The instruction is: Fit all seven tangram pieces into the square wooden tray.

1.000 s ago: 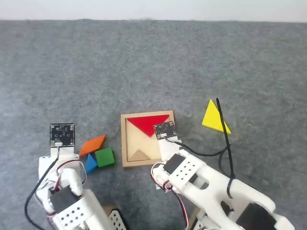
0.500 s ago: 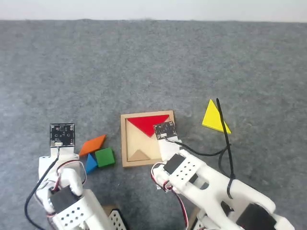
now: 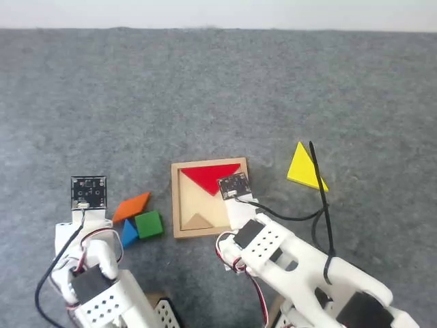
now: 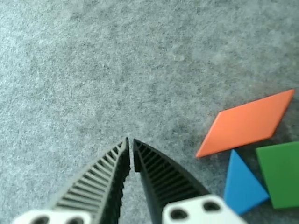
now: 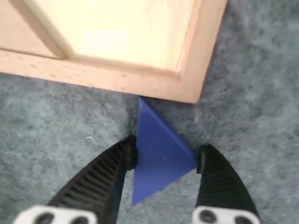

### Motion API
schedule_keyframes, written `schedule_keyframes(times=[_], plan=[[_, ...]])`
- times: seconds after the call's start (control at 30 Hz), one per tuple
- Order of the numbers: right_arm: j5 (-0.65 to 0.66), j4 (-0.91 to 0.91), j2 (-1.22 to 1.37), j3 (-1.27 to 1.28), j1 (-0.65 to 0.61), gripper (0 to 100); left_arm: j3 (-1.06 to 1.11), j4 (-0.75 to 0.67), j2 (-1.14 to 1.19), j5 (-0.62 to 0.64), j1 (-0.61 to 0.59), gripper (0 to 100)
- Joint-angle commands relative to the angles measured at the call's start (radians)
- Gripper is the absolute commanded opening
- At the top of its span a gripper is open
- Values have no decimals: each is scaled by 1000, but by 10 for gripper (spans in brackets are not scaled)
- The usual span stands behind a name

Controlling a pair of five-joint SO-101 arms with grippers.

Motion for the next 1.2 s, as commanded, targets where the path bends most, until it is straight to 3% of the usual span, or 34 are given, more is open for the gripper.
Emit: schedule_keyframes(times=[0.0, 0.23, 0.67, 1.17], plan=[[49, -2, 22, 14, -18, 112, -5, -14, -23, -9, -2, 13], [52, 27, 21, -8, 16, 113, -5, -14, -23, -9, -2, 13], [40, 489, 21, -393, 18, 113, -5, -14, -23, -9, -2, 13], [-244, 590, 25, -666, 18, 112, -5, -14, -23, -9, -2, 13]])
